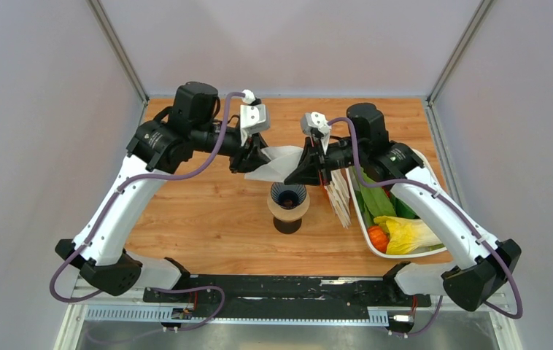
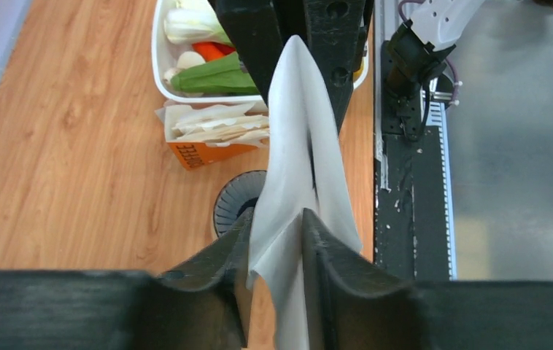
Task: Place the coffee filter in the dripper
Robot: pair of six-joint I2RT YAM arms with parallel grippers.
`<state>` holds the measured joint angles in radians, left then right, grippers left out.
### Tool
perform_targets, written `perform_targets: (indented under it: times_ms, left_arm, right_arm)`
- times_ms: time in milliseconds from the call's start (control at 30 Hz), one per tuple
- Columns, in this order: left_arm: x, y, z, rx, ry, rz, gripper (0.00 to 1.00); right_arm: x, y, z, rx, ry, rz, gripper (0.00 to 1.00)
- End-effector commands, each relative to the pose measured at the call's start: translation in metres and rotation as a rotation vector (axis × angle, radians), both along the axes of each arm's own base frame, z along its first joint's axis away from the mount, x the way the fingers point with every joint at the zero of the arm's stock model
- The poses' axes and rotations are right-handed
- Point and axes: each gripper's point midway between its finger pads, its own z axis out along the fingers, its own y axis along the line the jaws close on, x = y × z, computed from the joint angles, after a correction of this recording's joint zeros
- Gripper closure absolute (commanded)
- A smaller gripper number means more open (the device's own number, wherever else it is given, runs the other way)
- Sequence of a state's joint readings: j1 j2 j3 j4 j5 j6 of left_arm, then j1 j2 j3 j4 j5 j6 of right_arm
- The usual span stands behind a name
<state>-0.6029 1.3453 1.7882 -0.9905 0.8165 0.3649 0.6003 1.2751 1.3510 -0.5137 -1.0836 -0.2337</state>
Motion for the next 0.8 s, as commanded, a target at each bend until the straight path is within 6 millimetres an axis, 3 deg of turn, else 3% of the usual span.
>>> perform_targets:
  times_ms: [0,67,133,167,200,233,267,300,333,367,433,600,767]
  left_arm:
    - [-0.001,-0.002,-0.006,0.029,-0.037,-0.032,0.73]
    - [0.0,-0.002,-0.005,0.023,-0.022,-0.014,0.9]
    - [0.007,-0.002,0.002,-0.012,0.01,0.056,0.99]
    - [0.007,0.0,0.001,-0.032,0.091,0.115,0.99]
    - [0.019,0.001,0.012,-0.094,0.079,0.156,1.0]
    - [0.018,0.002,0.006,-0.126,0.2,0.216,1.0]
    - [0.034,0.006,0.019,-0.2,0.19,0.27,1.0]
    - [0.034,0.009,0.01,-0.235,0.302,0.32,1.0]
    - [0.045,0.015,0.024,-0.313,0.283,0.352,1.0]
    - [0.049,0.017,0.015,-0.341,0.389,0.386,1.0]
    - [0.054,0.017,0.023,-0.401,0.422,0.404,1.0]
    - [0.058,0.013,0.026,-0.428,0.553,0.429,1.0]
    - [0.053,0.013,0.028,-0.437,0.547,0.417,1.0]
  right_arm:
    - [-0.003,0.002,0.022,0.029,-0.047,0.025,0.9]
    - [0.003,-0.001,0.025,0.024,-0.053,-0.018,0.76]
    - [0.013,-0.007,0.026,0.015,-0.07,-0.087,0.52]
    - [0.02,-0.011,0.026,0.005,-0.086,-0.142,0.41]
    - [0.029,-0.014,0.026,-0.005,-0.105,-0.202,0.32]
    - [0.035,-0.018,0.028,-0.007,-0.13,-0.256,0.12]
    - [0.041,-0.021,0.03,-0.004,-0.154,-0.302,0.01]
    - [0.044,-0.023,0.032,0.002,-0.176,-0.33,0.0]
    - [0.049,-0.026,0.036,0.019,-0.21,-0.366,0.0]
    - [0.054,-0.028,0.037,0.031,-0.239,-0.405,0.0]
    - [0.066,-0.032,0.04,0.05,-0.331,-0.478,0.0]
    - [0.08,-0.019,0.04,-0.003,-0.528,-0.509,0.0]
    - [0.087,-0.003,0.042,-0.036,-0.558,-0.472,0.0]
